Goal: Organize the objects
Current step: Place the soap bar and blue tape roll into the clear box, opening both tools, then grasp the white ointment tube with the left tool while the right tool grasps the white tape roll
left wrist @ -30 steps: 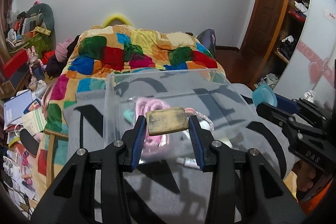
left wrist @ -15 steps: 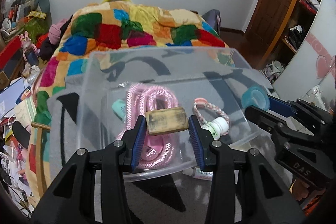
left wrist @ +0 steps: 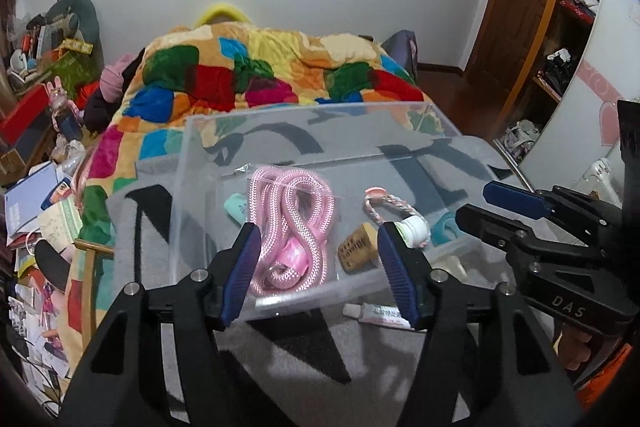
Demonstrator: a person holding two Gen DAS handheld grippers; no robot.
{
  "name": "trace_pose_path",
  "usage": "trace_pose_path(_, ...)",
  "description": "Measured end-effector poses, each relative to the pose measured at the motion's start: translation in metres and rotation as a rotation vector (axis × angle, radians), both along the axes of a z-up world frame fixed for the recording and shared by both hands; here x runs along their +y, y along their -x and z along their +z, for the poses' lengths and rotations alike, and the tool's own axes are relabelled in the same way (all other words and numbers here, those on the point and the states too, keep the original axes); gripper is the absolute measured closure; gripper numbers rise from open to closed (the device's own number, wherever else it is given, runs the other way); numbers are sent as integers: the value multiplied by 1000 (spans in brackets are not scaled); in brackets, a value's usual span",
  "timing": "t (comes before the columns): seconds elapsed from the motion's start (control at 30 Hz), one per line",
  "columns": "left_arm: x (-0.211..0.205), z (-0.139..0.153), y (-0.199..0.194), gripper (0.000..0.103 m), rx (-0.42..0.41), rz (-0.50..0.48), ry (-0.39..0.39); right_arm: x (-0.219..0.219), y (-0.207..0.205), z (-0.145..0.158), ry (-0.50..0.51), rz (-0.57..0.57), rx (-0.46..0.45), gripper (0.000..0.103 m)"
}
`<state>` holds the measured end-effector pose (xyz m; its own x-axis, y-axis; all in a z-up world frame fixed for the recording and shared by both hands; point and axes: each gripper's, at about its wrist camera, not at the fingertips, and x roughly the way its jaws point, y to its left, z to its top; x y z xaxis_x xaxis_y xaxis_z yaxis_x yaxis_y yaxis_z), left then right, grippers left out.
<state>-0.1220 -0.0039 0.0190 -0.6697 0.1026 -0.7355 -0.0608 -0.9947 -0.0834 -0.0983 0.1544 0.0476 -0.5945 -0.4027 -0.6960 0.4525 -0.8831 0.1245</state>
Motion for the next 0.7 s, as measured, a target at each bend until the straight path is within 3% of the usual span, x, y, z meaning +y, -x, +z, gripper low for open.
trace_pose_path(0.3, -3, 5, -37, 39, 34, -4, -23, 14, -36, 1, 23, 22, -5, 63)
trace_pose_path(0.7, -1, -44, -48, 39, -94, 17, -40, -14, -20, -46, 6, 38, -131, 63)
